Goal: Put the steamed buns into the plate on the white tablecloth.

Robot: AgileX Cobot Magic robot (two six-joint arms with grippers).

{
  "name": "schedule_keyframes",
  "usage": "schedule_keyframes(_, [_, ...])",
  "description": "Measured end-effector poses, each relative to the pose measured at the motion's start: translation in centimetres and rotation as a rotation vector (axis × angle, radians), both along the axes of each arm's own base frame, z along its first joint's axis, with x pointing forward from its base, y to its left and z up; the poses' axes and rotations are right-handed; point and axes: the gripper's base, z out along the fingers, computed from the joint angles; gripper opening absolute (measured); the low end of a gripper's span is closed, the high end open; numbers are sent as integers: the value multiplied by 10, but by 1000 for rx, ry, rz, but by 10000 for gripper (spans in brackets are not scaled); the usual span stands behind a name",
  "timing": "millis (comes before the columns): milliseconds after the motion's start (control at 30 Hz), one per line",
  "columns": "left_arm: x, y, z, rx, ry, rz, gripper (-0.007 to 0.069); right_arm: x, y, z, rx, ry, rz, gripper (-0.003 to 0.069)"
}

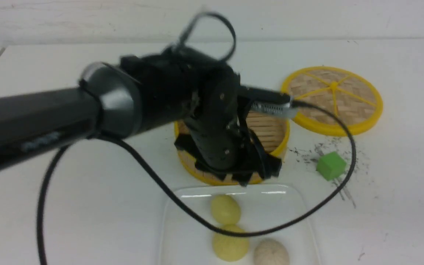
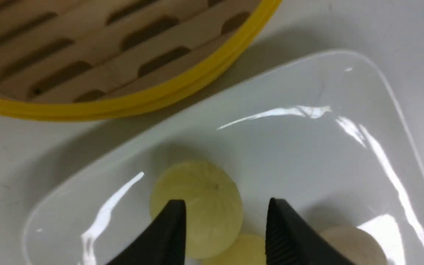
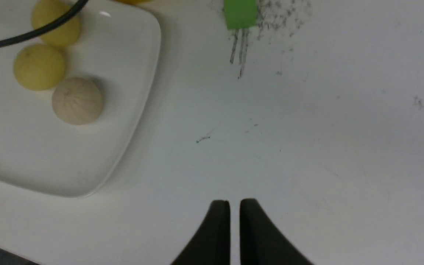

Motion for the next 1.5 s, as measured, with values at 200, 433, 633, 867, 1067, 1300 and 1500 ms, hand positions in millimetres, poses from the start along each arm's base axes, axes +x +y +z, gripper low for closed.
schedule_keyframes(200, [-10, 18, 52, 20, -83, -2, 290, -56, -27, 5, 145, -213, -31, 66])
schedule_keyframes(433, [-32, 45, 87, 57, -103, 10, 78, -75, -36, -18, 225, -344, -35, 39])
schedule_keyframes(633, [-48, 66, 116, 44, -179, 22, 2, -37, -17, -50, 281, -464, -26, -15])
schedule_keyframes(867, [-50, 69, 120, 44, -186, 24, 2, -8, -4, -82, 313, -570, -17, -15])
schedule_keyframes(1067, [-48, 71, 120, 68, -207, 23, 2, -1, -1, -103, 299, -553, -15, -11])
schedule_keyframes(1300, [-48, 71, 120, 70, -210, 23, 4, 0, 0, -117, 271, -495, -17, -6])
schedule_keyframes(1500, [-48, 71, 120, 71, -210, 23, 12, 2, 1, -127, 257, -469, -17, -4])
